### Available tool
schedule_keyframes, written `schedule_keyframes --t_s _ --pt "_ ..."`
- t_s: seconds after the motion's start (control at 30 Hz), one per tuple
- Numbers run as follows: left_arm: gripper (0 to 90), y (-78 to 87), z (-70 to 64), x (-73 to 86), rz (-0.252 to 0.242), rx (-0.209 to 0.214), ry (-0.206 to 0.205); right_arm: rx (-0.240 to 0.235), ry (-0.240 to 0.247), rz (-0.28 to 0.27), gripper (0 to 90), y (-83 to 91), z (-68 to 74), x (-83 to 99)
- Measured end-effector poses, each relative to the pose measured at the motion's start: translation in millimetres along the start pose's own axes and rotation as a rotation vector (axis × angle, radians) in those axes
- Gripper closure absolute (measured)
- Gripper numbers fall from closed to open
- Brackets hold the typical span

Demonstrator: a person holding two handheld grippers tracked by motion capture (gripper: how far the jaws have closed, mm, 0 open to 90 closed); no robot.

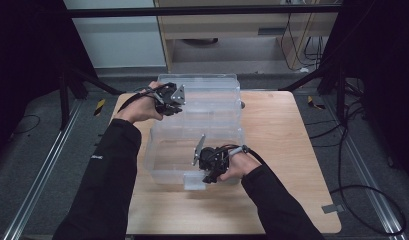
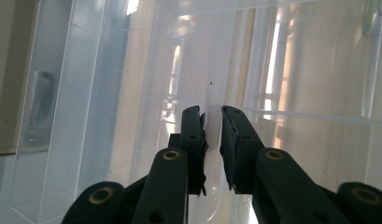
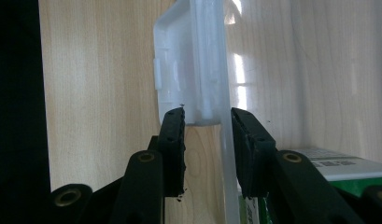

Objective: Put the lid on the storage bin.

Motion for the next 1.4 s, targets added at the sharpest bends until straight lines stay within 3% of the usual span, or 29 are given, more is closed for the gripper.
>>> schedule_keyframes --t_s 0.27,0.6,0.83,1.03,1.4 --pt "83.4 4.8 -1.1 -2.3 0.009 0.025 -0.014 0.007 -0.005 0.001 67.2 -0.1 0.0 -0.1" --pt "85.5 11.5 -5.2 -4.4 0.033 0.026 -0.053 0.01 -0.005 0.002 67.4 -0.4 0.0 -0.2" --pt "86.1 19.2 -10.2 -7.1 0.02 0.039 -0.059 0.008 -0.014 0.004 67.5 -0.7 0.9 -0.2" --pt "86.1 28.5 -19.5 -9.1 0.032 0.029 -0.093 0.006 -0.015 0.001 67.5 -0.7 1.0 0.0" --pt "85.9 42.3 -42.4 -8.0 0.011 0.004 -0.104 0.011 -0.021 0.002 67.5 -0.8 1.5 0.1"
Point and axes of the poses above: each handheld gripper's, and its own axes: y roughly backward along the jaws, x roughly out of its underside, z roughly to its left, the point moved 4 cm from there along -y, roughly forward along the jaws, and after that the axes turned 6 degrees about z, right-handed, at the moved point
